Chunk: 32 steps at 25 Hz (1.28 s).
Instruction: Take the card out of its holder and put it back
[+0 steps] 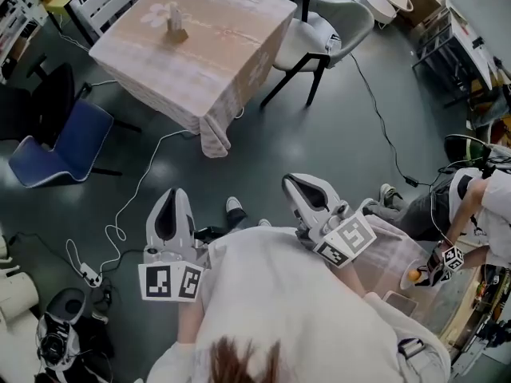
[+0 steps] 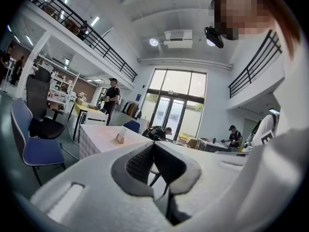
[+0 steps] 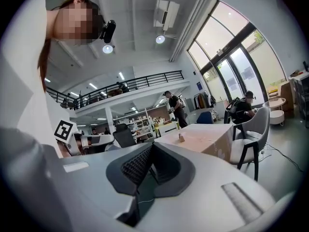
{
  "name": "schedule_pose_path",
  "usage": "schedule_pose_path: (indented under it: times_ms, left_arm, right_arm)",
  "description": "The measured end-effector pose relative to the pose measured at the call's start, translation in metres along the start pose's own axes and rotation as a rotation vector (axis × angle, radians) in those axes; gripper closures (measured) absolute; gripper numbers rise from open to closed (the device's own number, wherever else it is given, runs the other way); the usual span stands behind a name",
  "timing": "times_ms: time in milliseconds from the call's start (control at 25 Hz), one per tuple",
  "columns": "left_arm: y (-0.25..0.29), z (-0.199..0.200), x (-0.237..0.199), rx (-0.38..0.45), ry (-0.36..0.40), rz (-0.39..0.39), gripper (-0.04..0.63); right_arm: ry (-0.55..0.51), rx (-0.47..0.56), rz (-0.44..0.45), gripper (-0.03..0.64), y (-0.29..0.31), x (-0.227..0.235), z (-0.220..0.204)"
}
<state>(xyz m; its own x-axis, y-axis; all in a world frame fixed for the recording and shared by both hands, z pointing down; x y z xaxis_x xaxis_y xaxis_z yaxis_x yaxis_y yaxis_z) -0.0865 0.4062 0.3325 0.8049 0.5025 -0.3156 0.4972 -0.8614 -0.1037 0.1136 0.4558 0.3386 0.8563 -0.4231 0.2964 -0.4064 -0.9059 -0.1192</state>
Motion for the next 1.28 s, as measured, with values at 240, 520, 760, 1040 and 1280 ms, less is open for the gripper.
schedule_pose_path:
  times_ms: [240,520,760,1040,1280]
  left_arm:
    - [0.013,-0.014,-0.015,-0.057,-0.029,-0.019,0.595]
    - [0.02,-0.014,-0.044,-0.047,-0.031,0.017,0.595]
    - [0.037,-0.018,-0.053,-0.049,-0.042,0.038,0.595]
    - [0.082,-0.014,-0.068,-0.031,-0.041,0.089,0.595]
    - [0.129,0.001,-0.071,0.005,-0.027,0.121,0.595]
  right_arm:
    - [0.043,-0.021,-0.031,0.618,0.024,0.002,-0.018]
    - [0.055,-0.039,-0.012,0.618,0.046,0.003,-0.029]
    - [0.07,-0.054,-0.001,0.618,0.067,0.015,-0.033]
    - [0.06,-0.066,0.045,0.618,0.114,0.049,-0.022]
    - [0.065,-0.081,0.098,0.618,0.157,0.079,-0.008]
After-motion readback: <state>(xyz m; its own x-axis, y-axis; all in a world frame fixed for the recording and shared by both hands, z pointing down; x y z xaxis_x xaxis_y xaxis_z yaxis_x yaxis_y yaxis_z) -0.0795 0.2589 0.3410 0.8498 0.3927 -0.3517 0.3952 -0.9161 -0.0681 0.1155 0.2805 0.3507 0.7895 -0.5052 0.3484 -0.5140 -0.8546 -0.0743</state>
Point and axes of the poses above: the fingertips, and each gripper's own axes: y forward along the fingers, x to its right, z out of its top, the point moved 1 cm from there along -y, backward along the fingers, and after that the axes turned 14 degrees about x, right-handed, at the moved point
